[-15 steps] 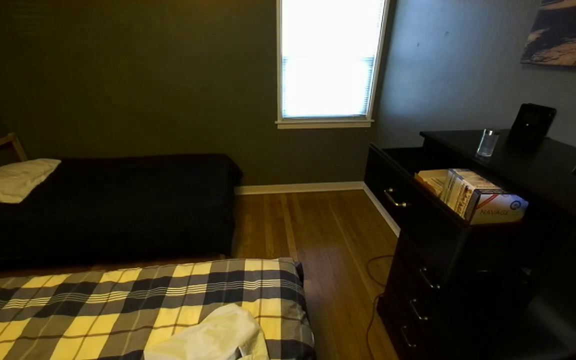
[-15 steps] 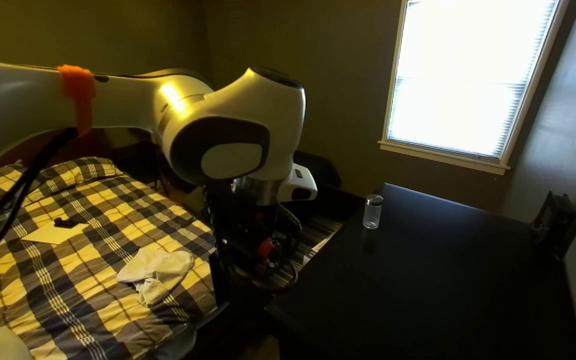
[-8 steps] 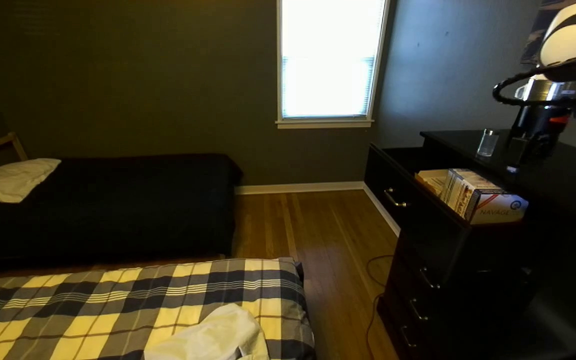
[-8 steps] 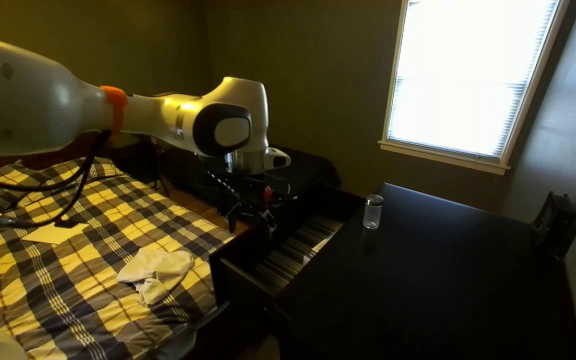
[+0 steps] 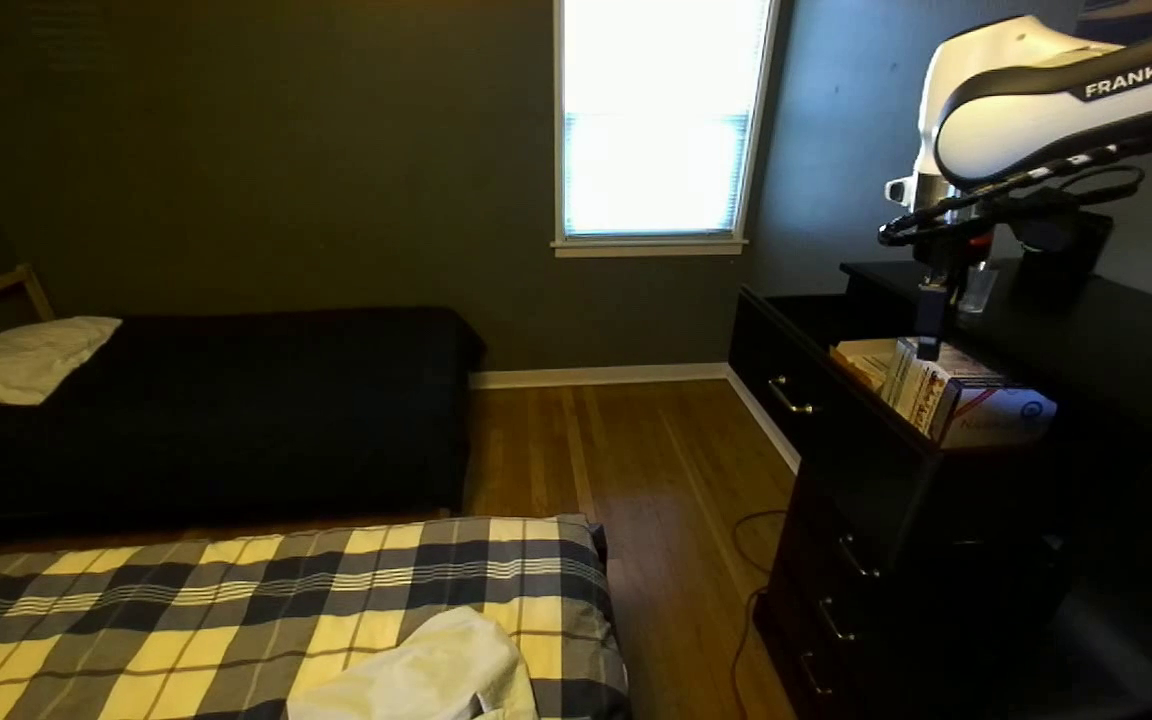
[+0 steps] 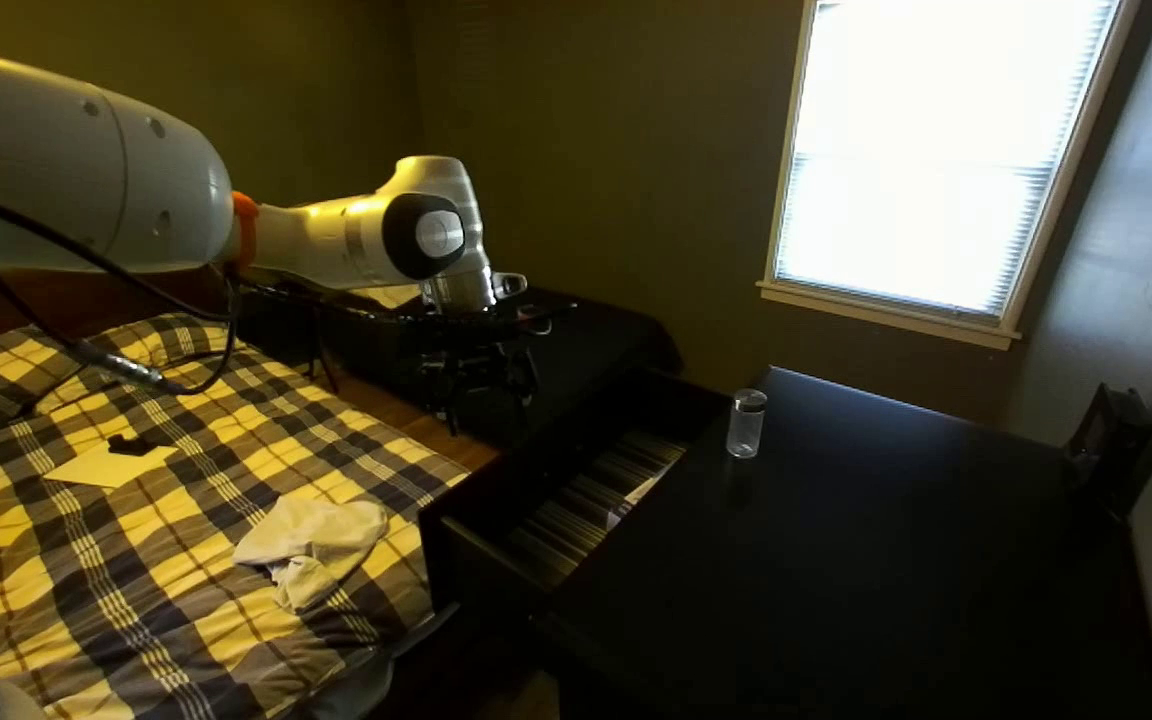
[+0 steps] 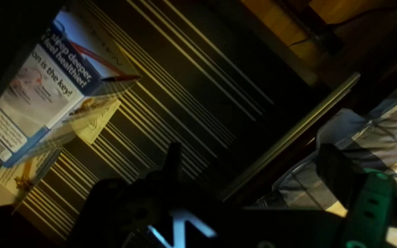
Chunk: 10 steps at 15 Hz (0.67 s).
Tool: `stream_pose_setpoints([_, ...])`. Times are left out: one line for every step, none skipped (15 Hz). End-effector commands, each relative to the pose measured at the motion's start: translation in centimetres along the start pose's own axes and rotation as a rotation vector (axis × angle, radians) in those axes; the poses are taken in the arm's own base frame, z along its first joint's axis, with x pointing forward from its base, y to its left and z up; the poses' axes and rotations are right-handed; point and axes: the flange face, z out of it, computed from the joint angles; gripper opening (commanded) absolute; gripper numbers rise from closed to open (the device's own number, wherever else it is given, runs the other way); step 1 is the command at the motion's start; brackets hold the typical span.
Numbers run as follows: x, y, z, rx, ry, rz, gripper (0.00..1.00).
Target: Close the top drawer
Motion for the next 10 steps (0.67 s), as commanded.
stream_pose_setpoints([0.8, -0.5, -0.4, -0.008, 0.003, -0.050, 1.00])
stream_pose_setpoints([1.5, -0.8, -0.7, -0.013, 0.008, -0.085, 1.00])
stream_pose_setpoints([1.8, -1.0, -0.9, -0.016, 0.011, -0.103, 1.00])
stream_pose_setpoints([1.9, -1.0, -1.0, -0.018, 0.013, -0.111, 1.00])
stream_pose_setpoints([2.0, -1.0, -1.1, -0.020, 0.013, -0.116, 1.00])
stream_pose_setpoints([1.9, -0.9, -1.1, -0.020, 0.013, -0.120, 1.00])
stream_pose_setpoints([1.9, -0.9, -1.1, -0.021, 0.013, -0.121, 1.00])
stream_pose_setpoints([2.5, -1.1, -0.9, 0.003, 0.026, -0.146, 1.00])
stream_pose_setpoints([3.4, -1.5, -0.6, 0.020, 0.047, -0.202, 1.00])
stream_pose_setpoints([3.9, -1.6, -0.3, 0.017, 0.045, -0.243, 1.00])
